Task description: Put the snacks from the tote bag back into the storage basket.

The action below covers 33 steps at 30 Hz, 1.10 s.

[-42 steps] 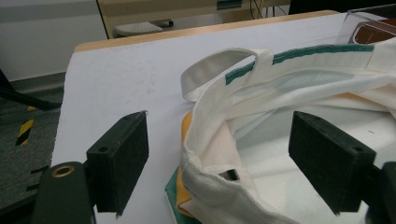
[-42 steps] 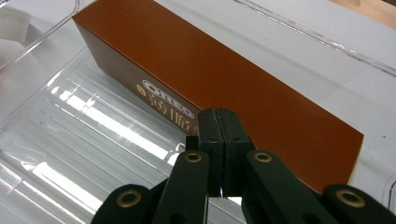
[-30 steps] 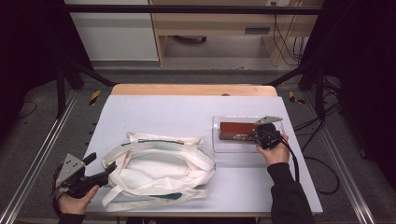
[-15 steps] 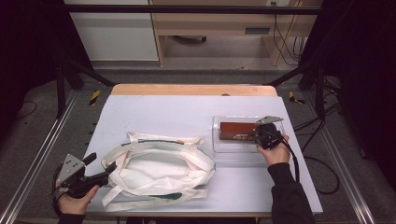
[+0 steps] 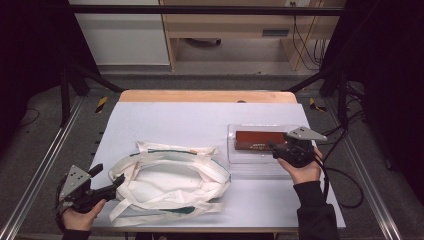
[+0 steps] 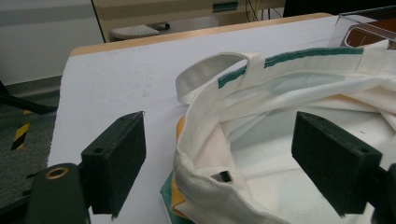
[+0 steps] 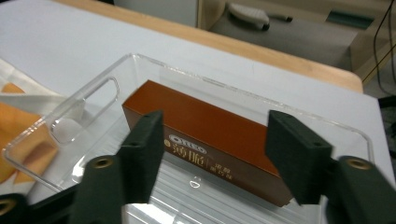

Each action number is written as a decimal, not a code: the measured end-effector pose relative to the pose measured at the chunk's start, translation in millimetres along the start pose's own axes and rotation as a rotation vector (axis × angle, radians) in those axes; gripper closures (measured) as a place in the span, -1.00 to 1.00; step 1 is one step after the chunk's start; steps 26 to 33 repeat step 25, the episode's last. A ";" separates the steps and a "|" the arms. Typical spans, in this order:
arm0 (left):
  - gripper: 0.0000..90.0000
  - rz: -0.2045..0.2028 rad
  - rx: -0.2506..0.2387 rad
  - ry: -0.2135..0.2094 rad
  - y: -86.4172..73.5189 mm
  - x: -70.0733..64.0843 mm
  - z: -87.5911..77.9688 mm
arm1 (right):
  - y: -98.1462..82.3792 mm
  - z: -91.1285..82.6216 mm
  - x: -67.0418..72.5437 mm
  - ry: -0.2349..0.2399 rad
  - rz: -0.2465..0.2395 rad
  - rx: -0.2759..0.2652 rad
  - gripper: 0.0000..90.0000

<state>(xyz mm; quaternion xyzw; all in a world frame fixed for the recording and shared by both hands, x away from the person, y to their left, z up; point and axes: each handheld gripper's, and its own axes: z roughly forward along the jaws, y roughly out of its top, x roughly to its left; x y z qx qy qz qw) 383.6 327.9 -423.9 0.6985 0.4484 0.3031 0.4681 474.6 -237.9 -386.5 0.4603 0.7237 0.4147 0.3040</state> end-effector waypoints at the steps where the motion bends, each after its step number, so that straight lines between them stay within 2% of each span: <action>1: -0.63 -0.002 0.001 0.000 0.0 0.1 -0.2 | -1.2 -3.2 1.3 0.003 0.010 -0.018 -0.36; 5: -0.65 -0.009 -0.002 0.001 0.1 0.6 -1.1 | -8.1 -14.6 7.7 0.015 0.037 -0.061 -0.46; 8: -0.65 -0.004 -0.001 0.000 0.1 0.0 -1.7 | -14.5 -20.3 14.0 0.004 0.031 -0.071 -0.55; 16: -0.65 -0.002 0.001 -0.006 -0.1 -0.4 -1.7 | -37.1 -39.6 17.7 0.011 0.068 -0.109 -0.67; 19: -0.65 0.000 0.004 -0.006 -0.2 -0.1 -1.6 | -50.2 -45.9 16.7 0.013 0.081 -0.114 -0.68; 23: -0.65 -0.002 0.007 -0.005 -0.8 0.2 -0.8 | -63.1 -53.5 13.7 0.026 0.106 -0.090 -0.72; 25: -0.65 -0.003 0.010 -0.004 -1.0 0.1 -0.3 | -67.4 -57.9 12.6 0.029 0.120 -0.100 -0.72; 33: -0.65 -0.003 0.010 -0.004 -1.0 0.1 -0.3 | -67.4 -57.9 12.6 0.029 0.120 -0.100 -0.72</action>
